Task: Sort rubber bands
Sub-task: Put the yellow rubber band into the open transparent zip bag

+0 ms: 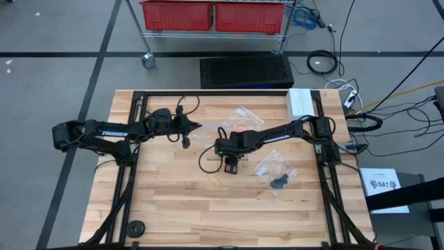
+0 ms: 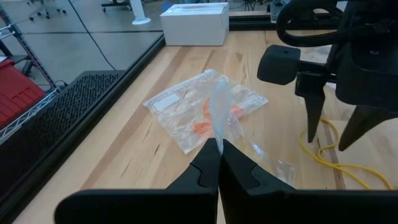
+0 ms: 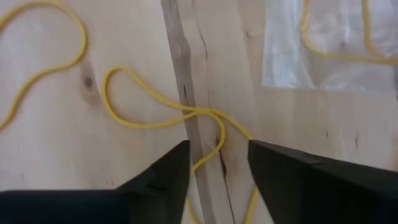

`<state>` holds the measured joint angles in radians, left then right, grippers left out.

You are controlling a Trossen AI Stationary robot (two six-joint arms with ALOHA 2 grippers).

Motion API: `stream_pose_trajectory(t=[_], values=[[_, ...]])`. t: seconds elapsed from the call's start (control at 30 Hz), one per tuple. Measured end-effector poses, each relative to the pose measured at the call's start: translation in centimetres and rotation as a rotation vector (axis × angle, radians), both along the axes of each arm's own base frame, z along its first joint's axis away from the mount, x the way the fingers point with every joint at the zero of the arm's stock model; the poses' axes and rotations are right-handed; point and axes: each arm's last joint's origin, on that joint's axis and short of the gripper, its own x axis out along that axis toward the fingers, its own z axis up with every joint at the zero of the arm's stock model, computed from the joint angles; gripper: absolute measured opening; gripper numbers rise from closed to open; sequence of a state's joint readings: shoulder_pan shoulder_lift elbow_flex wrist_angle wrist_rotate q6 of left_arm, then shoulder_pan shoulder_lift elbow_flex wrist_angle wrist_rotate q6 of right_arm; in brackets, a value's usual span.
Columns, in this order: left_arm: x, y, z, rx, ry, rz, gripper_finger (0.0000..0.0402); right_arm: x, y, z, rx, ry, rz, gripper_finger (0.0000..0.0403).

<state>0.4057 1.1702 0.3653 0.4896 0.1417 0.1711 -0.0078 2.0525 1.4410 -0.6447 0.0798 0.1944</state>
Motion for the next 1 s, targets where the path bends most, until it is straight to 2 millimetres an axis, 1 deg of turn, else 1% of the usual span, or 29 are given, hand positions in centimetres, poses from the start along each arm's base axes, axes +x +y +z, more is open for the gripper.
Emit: stream_pose_trajectory(t=[0.07, 0.13, 0.23, 0.3, 0.37, 0.43, 0.5, 0.6, 0.63, 0.67, 0.73, 0.8, 0.93, 1.0], values=[[0.0, 0.0, 0.0, 0.000, 0.000, 0.000, 0.0002, 0.2, 0.0, 0.0, 0.000, -0.016, 0.000, 0.0173], [0.0, 0.0, 0.0, 0.000, 0.000, 0.000, 0.0002, 0.4, -0.1, -0.2, -0.009, -0.028, 0.022, 0.0190], [0.0, 0.0, 0.0, -0.001, 0.001, 0.000, 0.0002, 0.7, -0.3, -0.8, -0.021, -0.037, 0.051, 0.0196], [0.0, 0.0, 0.0, -0.001, 0.002, 0.000, 0.0002, 0.9, -0.3, -1.4, -0.015, -0.031, 0.057, 0.0190], [0.0, 0.0, 0.0, -0.001, 0.002, 0.000, 0.0002, 1.0, -0.3, -1.9, -0.013, -0.017, 0.075, 0.0172], [0.0, 0.0, 0.0, 0.000, 0.002, 0.000, 0.0002, 1.0, -0.1, -2.6, -0.005, 0.005, 0.105, 0.0145], [0.0, 0.0, 0.0, 0.001, 0.003, -0.001, 0.0002, 1.1, 0.3, -3.1, -0.004, 0.019, 0.137, 0.0107], [0.0, 0.0, 0.0, 0.001, 0.003, -0.001, 0.0002, 1.1, 0.8, -3.3, -0.013, 0.027, 0.177, 0.0034], [0.0, 0.0, 0.0, 0.001, 0.003, -0.001, 0.0002, 1.1, 1.1, -3.3, -0.015, 0.028, 0.187, 0.0018], [0.0, 0.0, 0.0, 0.001, 0.003, -0.001, 0.0002, 1.0, 1.2, -3.3, -0.015, 0.027, 0.192, 0.0011], [0.0, 0.0, 0.0, 0.001, 0.003, 0.000, 0.0002, 1.0, 1.5, -3.0, -0.017, 0.027, 0.196, 0.0010], [0.0, 0.0, 0.0, 0.001, 0.003, -0.001, 0.0002, 1.0, 1.7, -2.5, -0.033, 0.018, 0.190, 0.0005], [0.0, 0.0, 0.0, 0.002, 0.001, 0.000, 0.0002, 0.8, 2.0, -0.8, -0.081, 0.003, 0.176, 0.0001], [0.0, 0.0, 0.0, 0.001, 0.002, -0.001, 0.0002, 0.8, 1.9, 0.6, -0.106, -0.030, 0.160, 0.0001]])
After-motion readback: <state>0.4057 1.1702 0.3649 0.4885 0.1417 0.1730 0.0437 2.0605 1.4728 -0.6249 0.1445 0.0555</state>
